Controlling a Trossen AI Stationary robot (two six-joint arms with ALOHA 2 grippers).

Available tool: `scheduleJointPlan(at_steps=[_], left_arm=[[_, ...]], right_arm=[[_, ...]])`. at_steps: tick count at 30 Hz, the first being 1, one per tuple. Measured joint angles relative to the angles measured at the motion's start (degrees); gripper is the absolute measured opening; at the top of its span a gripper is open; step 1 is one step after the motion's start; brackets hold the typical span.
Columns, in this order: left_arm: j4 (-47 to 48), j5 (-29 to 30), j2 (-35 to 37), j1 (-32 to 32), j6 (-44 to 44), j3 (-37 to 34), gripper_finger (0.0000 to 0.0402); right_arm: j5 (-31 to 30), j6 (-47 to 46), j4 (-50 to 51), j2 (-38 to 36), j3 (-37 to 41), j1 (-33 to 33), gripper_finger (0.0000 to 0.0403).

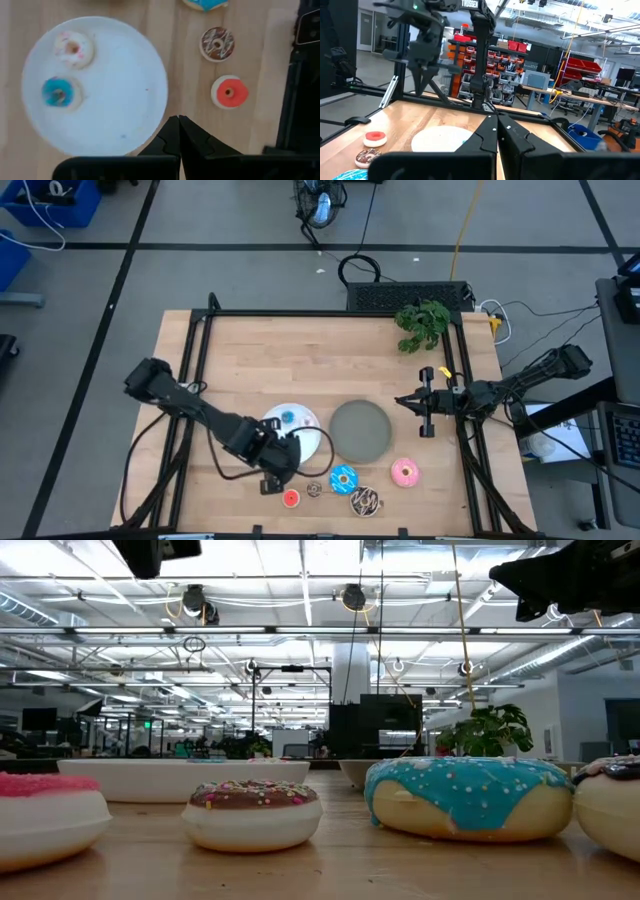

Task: Pick & Place donuts
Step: Put the small orange donut on the white plate

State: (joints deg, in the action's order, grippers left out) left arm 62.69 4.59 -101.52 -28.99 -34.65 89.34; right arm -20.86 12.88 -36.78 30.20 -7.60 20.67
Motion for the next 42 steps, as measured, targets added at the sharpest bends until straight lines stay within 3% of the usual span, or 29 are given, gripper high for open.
scheduleJointPlan(at_steps=[5,14,20,30,42], left_arm=[[-0.90,-0.09,-3.59,-0.10,-1.45,0.00,0.0003],[-14.73,-5.89,-9.62,-3.07,3.33,0.00,0.0012],[-18.83,-4.65,-10.83,-5.07,1.52,0.00,0.0073],[-23.25,-3.28,-12.65,-7.15,-0.59,-0.02,0.0229],[-22.93,-4.57,-16.77,-7.26,0.75,0.00,0.0286]], right_arm=[[-0.02,0.00,0.27,0.00,0.00,0.00,0.0000],[-0.02,-0.09,0.40,0.06,0.00,0.00,0.0000],[0.00,-1.27,0.42,0.71,0.00,0.00,0.0000],[0.22,-3.23,0.24,2.86,0.00,0.04,0.0000],[0.26,-2.54,0.17,3.25,0.00,0.07,0.0000]])
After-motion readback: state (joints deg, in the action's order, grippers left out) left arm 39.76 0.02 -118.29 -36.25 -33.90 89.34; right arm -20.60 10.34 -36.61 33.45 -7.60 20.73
